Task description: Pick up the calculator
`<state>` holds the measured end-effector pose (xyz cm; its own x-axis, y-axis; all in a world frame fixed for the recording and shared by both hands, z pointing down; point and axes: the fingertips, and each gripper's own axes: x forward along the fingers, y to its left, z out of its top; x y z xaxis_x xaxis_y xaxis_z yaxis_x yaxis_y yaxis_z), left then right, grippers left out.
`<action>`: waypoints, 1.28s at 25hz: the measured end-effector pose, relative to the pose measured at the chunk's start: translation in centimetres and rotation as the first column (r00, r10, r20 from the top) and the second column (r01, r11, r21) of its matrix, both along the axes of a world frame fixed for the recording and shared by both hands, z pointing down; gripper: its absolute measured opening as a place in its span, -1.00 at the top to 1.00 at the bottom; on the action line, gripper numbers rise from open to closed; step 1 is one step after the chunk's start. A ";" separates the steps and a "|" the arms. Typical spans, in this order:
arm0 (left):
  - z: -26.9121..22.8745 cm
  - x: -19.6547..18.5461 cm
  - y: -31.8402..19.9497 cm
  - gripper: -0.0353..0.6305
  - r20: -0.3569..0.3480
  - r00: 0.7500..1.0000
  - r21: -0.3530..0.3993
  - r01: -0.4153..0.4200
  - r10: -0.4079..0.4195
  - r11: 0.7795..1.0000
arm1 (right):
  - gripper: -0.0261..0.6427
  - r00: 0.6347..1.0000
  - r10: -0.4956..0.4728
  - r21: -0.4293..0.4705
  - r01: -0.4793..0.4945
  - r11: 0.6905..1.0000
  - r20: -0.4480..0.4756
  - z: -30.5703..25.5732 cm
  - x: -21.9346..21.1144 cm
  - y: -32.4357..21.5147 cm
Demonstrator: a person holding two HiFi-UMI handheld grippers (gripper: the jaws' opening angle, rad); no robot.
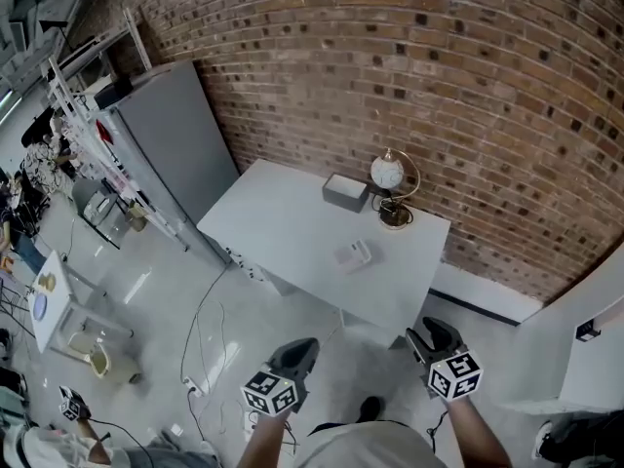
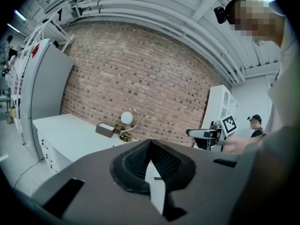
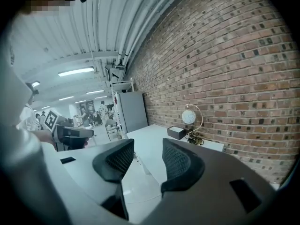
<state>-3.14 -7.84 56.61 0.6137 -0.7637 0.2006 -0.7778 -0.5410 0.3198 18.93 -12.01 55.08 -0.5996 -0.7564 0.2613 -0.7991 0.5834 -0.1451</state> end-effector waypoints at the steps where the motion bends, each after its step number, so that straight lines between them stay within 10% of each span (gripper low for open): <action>1: -0.1 0.3 -0.5 0.85 0.001 1.000 0.001 0.006 -0.006 1.000 | 0.32 1.000 -0.003 -0.002 0.003 1.000 0.005 0.1 0.4 -0.8; 32: 2.6 -2.9 -19.6 0.85 -0.008 0.998 -0.043 -0.060 0.060 0.997 | 0.33 0.998 0.051 -0.100 -0.053 0.994 -0.027 3.9 -3.8 -18.3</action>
